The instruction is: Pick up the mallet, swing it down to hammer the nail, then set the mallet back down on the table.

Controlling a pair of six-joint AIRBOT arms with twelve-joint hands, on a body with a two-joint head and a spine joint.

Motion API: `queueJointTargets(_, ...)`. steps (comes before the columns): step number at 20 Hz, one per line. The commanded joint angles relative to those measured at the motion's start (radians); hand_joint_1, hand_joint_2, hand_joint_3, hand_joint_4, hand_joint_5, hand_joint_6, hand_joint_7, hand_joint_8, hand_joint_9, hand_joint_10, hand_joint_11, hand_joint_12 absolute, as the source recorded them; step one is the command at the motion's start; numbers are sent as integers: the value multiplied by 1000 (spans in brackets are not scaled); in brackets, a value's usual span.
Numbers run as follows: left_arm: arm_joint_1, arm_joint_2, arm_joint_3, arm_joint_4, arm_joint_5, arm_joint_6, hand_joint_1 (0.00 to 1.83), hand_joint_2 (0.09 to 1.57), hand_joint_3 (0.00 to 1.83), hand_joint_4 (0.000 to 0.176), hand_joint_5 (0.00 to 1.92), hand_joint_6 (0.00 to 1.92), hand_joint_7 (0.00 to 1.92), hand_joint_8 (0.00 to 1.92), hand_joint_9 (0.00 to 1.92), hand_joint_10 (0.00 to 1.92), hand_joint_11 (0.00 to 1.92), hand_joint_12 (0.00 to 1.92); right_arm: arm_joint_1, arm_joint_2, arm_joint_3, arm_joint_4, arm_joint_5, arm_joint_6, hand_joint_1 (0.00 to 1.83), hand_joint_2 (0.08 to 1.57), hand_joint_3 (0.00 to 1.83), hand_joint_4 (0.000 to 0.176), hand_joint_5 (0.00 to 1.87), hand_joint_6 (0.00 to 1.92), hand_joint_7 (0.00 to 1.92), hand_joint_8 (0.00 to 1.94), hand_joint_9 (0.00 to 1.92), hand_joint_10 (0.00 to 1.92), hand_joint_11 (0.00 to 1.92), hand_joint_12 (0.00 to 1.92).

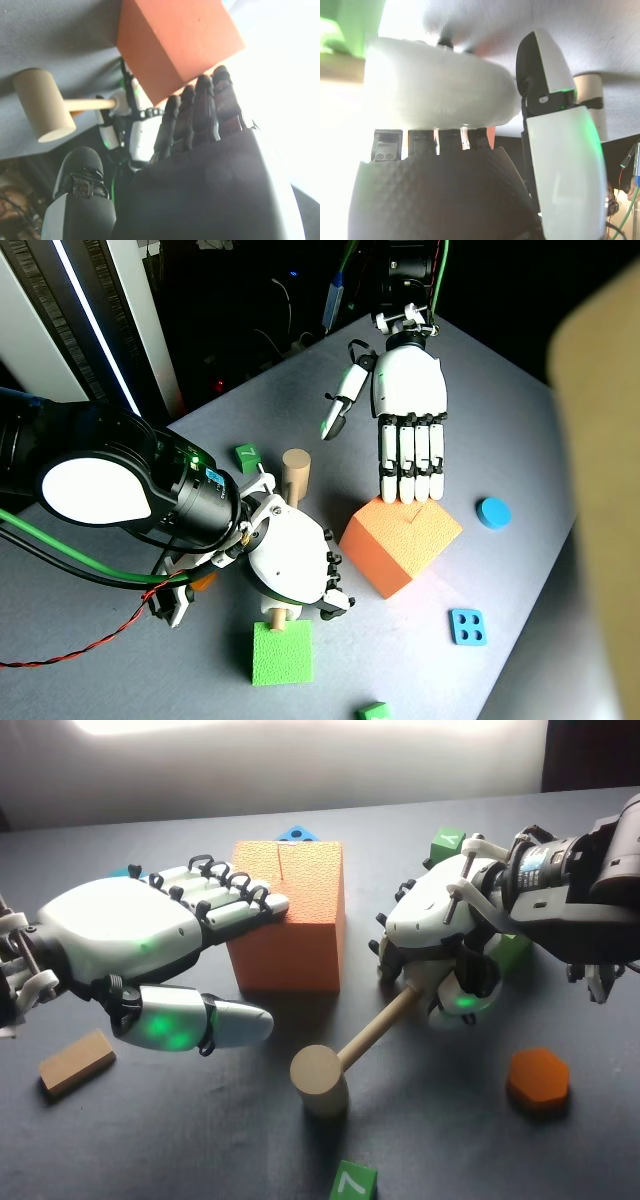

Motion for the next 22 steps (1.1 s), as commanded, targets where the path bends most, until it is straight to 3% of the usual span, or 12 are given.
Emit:
queueJointTargets(1, -16, 4, 5, -11, -106, -3, 0, 1201, 4, 0, 23, 9, 7, 3, 0, 0, 0, 0, 5, 5, 3, -14, 20, -8, 898, 1085, 0, 0, 787, 141, 835, 150, 775, 219, 252, 1144)
queueJointTargets(2, -19, 5, 6, -11, -106, -4, 0, 1200, 3, 0, 7, 2, 1, 0, 0, 0, 0, 0, 5, 5, 3, -14, 20, -9, 880, 1094, 1, 0, 683, 428, 732, 478, 694, 515, 260, 1228)
queueJointTargets(3, -21, 6, 8, -4, -106, -9, 0, 1196, 1, 0, 1, 0, 0, 0, 0, 0, 0, 0, 5, 5, 4, -14, 20, -9, 889, 1056, 4, 0, 614, 862, 667, 930, 632, 948, 324, 1346)
queueJointTargets(4, -23, 6, 9, 6, -106, -19, 0, 1198, 2, 0, 0, 0, 0, 0, 0, 0, 0, 0, 5, 5, 4, -14, 20, -9, 837, 1077, 3, 0, 547, 1148, 631, 1188, 609, 1180, 356, 1410)
queueJointTargets(5, -24, 6, 10, 18, -105, -31, 0, 1196, 1, 0, 0, 0, 0, 0, 0, 0, 0, 0, 5, 5, 4, -14, 20, -9, 796, 1104, 4, 0, 480, 1536, 624, 1541, 600, 1552, 402, 1672)
queueJointTargets(6, -24, 7, 10, 19, -105, -33, 0, 1197, 1, 0, 0, 0, 0, 0, 0, 0, 0, 0, 5, 5, 4, -14, 20, -9, 792, 1125, 5, 0, 446, 1779, 628, 1739, 602, 1770, 444, 1819)
queueJointTargets(7, -24, 7, 9, 19, -105, -34, 0, 1192, 0, 0, 13, 5, 6, 3, 8, 3, 0, 0, 6, 6, 4, -14, 20, -9, 767, 1149, 8, 0, 564, 1893, 727, 1901, 742, 1891, 653, 1901)
queueJointTargets(9, -21, 10, 6, 19, -105, -37, 0, 1195, 0, 0, 1, 0, 0, 0, 0, 0, 0, 0, 8, 6, 3, -14, 19, -10, 665, 1216, 13, 0, 726, 1920, 884, 1939, 923, 1920, 917, 1920)
queueJointTargets(12, -18, 15, 2, 19, -106, -40, 0, 1191, 0, 0, 0, 0, 0, 0, 0, 0, 0, 0, 17, 9, 3, -14, 9, -11, 691, 1311, 11, 0, 845, 1921, 1008, 1941, 1091, 1921, 1146, 1921)
queueJointTargets(15, -16, 22, -2, 19, -106, -41, 0, 1193, 0, 0, 1, 0, 2, 0, 1, 0, 0, 0, 27, 19, -5, -13, -2, -12, 588, 1466, 19, 0, 1015, 1921, 1245, 1941, 1345, 1921, 1411, 1921)
queueJointTargets(20, -8, 27, -10, 19, -108, -44, 0, 1194, 1, 0, 19, 6, 27, 9, 27, 9, 0, 0, 36, 54, -55, -13, -13, -13, 674, 1499, 2, 0, 1126, 1921, 1365, 1941, 1484, 1921, 1582, 1921)
queueJointTargets(22, -1, 26, -11, 19, -107, -44, 0, 1197, 2, 0, 4, 1, 4, 0, 4, 0, 0, 0, 48, 80, -84, -13, -14, -12, 604, 1526, 8, 0, 1149, 1921, 1379, 1941, 1502, 1921, 1590, 1921)
